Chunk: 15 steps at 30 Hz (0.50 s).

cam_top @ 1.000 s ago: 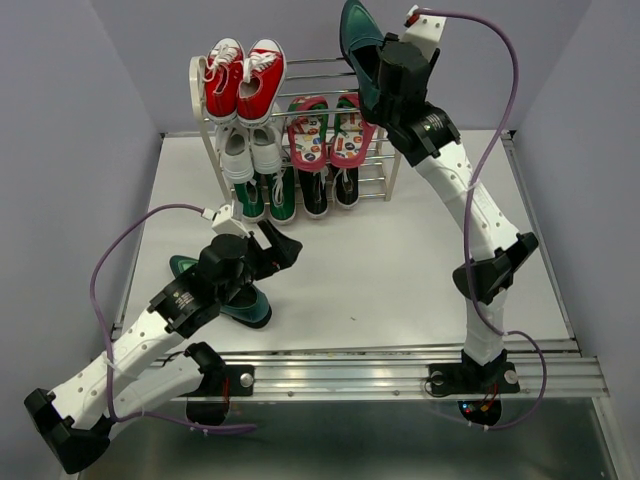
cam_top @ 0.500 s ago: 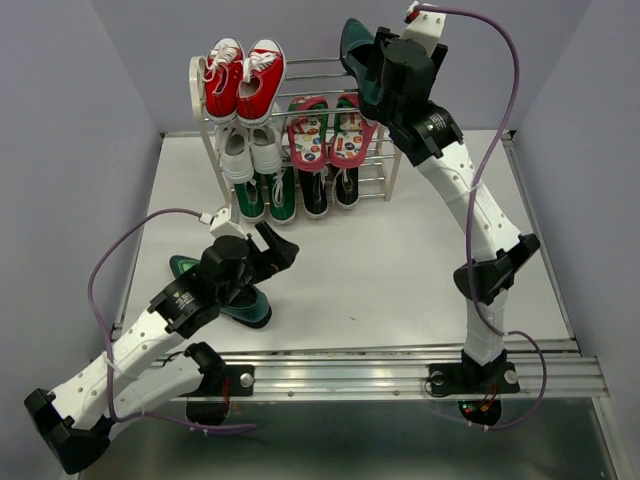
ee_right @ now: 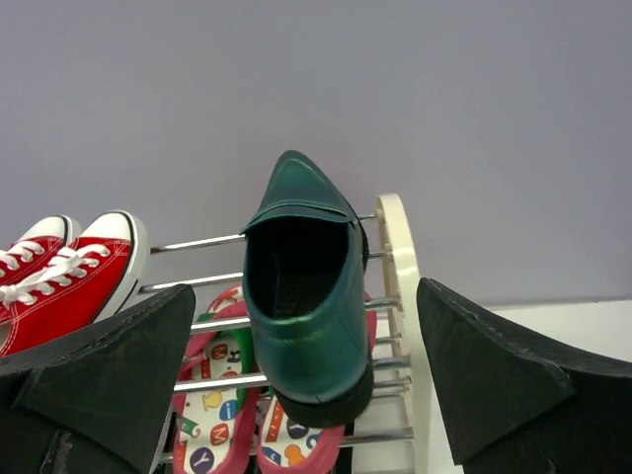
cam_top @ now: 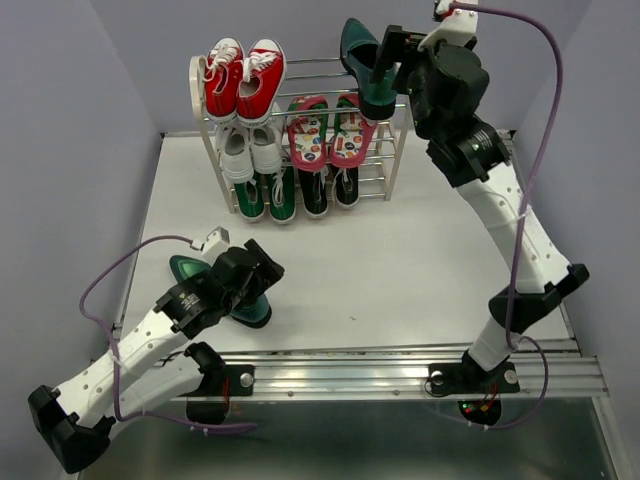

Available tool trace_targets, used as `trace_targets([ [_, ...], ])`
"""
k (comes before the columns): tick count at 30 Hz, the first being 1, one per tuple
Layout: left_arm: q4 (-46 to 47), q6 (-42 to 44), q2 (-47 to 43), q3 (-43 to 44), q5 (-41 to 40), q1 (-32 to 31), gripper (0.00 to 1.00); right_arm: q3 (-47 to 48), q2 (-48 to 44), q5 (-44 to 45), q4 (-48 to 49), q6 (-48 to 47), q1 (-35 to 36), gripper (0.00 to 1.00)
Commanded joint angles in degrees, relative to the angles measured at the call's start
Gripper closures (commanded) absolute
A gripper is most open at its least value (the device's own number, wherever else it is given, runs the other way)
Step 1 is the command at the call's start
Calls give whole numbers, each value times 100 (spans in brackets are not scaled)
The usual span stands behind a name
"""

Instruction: Place and organize the shoes onto the shoe shelf

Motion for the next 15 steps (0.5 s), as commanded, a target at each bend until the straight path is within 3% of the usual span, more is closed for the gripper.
trace_targets([
  [1, -676, -803, 95, -142, -335, 7, 1, -841, -867, -323, 347, 154, -5, 0],
  [13, -598, -1192, 869, -310, -468, 33, 1, -2443, -2257, -148, 339, 471, -5, 0],
  [15, -554, -1069, 1052, -283, -433, 51, 7, -2733, -2529, 45, 339, 750, -5, 0],
])
